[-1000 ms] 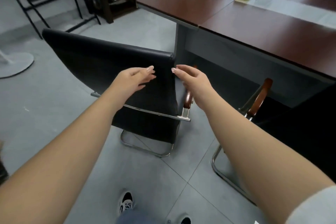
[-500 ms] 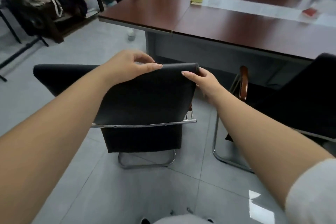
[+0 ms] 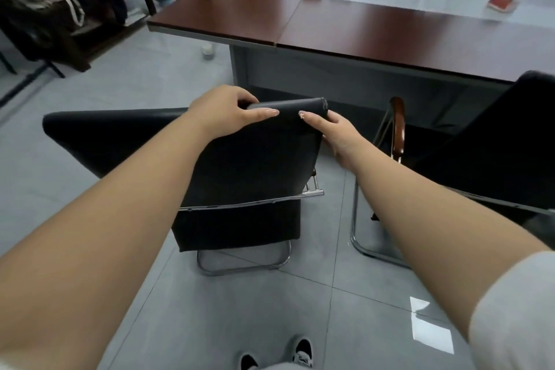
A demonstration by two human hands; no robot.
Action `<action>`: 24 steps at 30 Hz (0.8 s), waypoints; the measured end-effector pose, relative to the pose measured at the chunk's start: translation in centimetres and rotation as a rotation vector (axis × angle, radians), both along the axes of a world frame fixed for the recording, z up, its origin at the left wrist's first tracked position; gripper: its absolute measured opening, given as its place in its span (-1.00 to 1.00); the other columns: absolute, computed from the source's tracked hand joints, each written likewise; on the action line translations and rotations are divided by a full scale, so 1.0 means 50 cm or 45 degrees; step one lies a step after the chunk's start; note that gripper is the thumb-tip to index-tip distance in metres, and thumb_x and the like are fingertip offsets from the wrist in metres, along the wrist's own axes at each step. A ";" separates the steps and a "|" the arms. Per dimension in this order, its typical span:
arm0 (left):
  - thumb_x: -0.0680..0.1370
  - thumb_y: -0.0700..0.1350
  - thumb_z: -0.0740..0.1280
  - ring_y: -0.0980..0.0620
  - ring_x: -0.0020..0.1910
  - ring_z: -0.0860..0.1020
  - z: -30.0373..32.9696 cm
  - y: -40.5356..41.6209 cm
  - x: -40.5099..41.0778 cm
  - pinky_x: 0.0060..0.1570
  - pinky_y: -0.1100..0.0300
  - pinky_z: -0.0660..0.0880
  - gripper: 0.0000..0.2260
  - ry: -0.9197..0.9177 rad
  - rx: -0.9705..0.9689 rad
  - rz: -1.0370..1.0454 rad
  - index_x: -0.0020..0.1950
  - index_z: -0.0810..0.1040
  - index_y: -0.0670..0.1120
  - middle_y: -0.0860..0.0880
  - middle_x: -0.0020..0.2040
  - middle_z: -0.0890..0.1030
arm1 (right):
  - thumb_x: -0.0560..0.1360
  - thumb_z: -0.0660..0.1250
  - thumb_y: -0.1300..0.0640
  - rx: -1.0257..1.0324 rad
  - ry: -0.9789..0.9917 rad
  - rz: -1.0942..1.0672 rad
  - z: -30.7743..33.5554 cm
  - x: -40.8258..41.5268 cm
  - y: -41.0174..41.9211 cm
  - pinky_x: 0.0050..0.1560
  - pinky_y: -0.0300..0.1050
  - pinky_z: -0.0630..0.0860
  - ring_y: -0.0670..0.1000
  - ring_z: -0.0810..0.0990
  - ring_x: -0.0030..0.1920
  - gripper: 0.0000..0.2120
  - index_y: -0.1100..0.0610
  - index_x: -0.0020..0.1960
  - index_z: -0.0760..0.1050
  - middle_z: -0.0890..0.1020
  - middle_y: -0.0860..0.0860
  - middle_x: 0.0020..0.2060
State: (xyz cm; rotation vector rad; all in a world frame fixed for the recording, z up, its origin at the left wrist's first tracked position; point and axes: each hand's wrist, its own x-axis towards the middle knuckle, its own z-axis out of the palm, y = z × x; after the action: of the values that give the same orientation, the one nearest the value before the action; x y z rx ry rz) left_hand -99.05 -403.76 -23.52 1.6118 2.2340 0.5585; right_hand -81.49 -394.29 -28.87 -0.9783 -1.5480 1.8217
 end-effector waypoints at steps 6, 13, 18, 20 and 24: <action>0.38 0.34 0.27 0.06 -0.16 0.46 -0.023 -0.019 0.002 -0.34 0.22 0.31 -0.62 0.173 0.084 0.058 -0.03 0.50 0.08 0.11 -0.20 0.50 | 0.45 0.39 0.10 -0.128 0.133 -0.091 -0.012 0.004 -0.036 -0.38 -0.31 0.53 -0.10 0.65 -0.19 -0.79 0.08 0.08 0.53 0.65 0.02 -0.09; 0.38 0.32 0.26 0.09 -0.14 0.45 -0.030 -0.059 0.001 -0.37 0.26 0.31 -0.52 0.225 0.154 -0.060 0.10 0.57 0.01 0.10 -0.14 0.51 | 0.41 0.43 0.05 -0.099 0.057 -0.216 -0.024 0.021 -0.093 -0.35 -0.27 0.55 0.01 0.63 -0.03 -0.73 0.08 0.09 0.54 0.65 0.03 -0.03; 0.36 0.34 0.24 0.09 -0.15 0.46 -0.031 -0.094 0.000 -0.28 0.19 0.39 -0.49 0.239 0.164 -0.202 0.11 0.57 0.01 0.11 -0.15 0.51 | 0.39 0.45 0.02 -0.091 0.052 -0.349 -0.041 0.041 -0.163 -0.20 -0.16 0.55 0.06 0.61 0.05 -0.69 0.08 0.10 0.55 0.66 0.06 0.02; 0.32 0.38 0.21 0.10 -0.16 0.46 -0.031 -0.107 -0.002 -0.30 0.20 0.39 -0.45 0.241 0.180 -0.256 0.09 0.57 0.04 0.12 -0.17 0.51 | 0.37 0.47 0.00 -0.087 0.050 -0.392 -0.047 0.046 -0.190 -0.12 -0.09 0.55 0.08 0.61 0.08 -0.66 0.08 0.10 0.56 0.66 0.06 0.03; 0.35 0.35 0.24 0.10 -0.12 0.47 -0.035 -0.131 -0.002 -0.33 0.21 0.37 -0.49 0.228 0.189 -0.336 0.12 0.57 0.05 0.11 -0.09 0.56 | 0.37 0.47 0.00 -0.067 0.064 -0.493 -0.058 0.054 -0.236 -0.09 -0.07 0.54 0.10 0.60 0.10 -0.67 0.07 0.09 0.56 0.65 0.06 0.04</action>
State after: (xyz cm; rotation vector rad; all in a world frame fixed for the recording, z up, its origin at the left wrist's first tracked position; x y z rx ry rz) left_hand -99.13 -410.34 -25.25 2.0667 2.0920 0.5365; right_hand -78.80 -406.09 -31.76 -1.1561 -1.1868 1.6047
